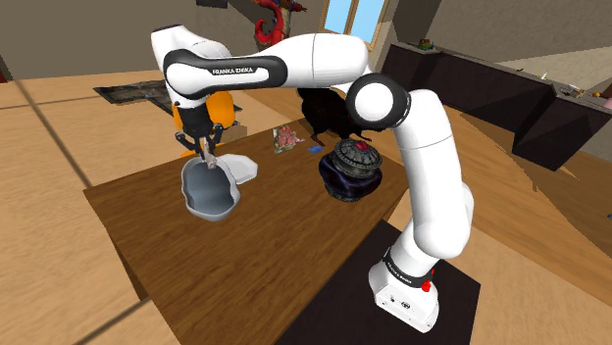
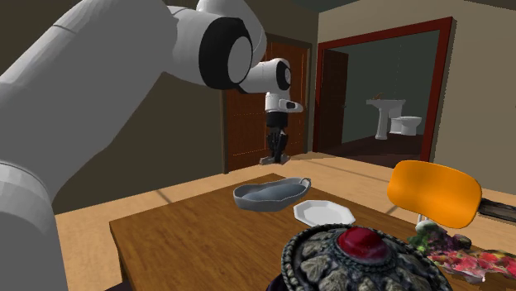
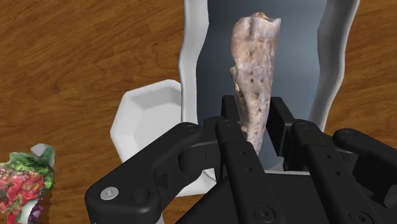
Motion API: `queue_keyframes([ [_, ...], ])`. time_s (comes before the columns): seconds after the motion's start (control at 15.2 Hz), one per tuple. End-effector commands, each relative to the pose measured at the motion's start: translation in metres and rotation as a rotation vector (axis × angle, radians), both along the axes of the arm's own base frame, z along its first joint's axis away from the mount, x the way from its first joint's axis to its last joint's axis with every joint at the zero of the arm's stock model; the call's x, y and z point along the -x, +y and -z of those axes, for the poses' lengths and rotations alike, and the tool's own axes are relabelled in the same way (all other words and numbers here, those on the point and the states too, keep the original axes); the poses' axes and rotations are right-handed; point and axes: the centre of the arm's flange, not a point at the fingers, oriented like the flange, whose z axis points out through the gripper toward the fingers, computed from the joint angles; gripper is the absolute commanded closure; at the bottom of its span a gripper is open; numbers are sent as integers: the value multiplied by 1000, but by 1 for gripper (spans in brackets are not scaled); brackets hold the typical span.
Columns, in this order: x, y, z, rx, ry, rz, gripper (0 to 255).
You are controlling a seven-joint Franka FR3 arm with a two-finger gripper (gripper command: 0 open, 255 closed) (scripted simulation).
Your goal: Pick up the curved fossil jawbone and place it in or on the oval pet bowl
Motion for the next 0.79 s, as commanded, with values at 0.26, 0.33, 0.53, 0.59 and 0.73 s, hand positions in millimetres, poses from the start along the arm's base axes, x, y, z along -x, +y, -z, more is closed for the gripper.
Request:
queue_keyframes([
  [0.26,-4,-1,31,1,0,0,255],
  [0.33,-4,-1,36,1,0,0,255],
  [0.53,-4,-1,52,1,0,0,255],
  [0.59,-4,-1,57,1,0,0,255],
  [0.73,-4,-1,66,0,0,0,255],
])
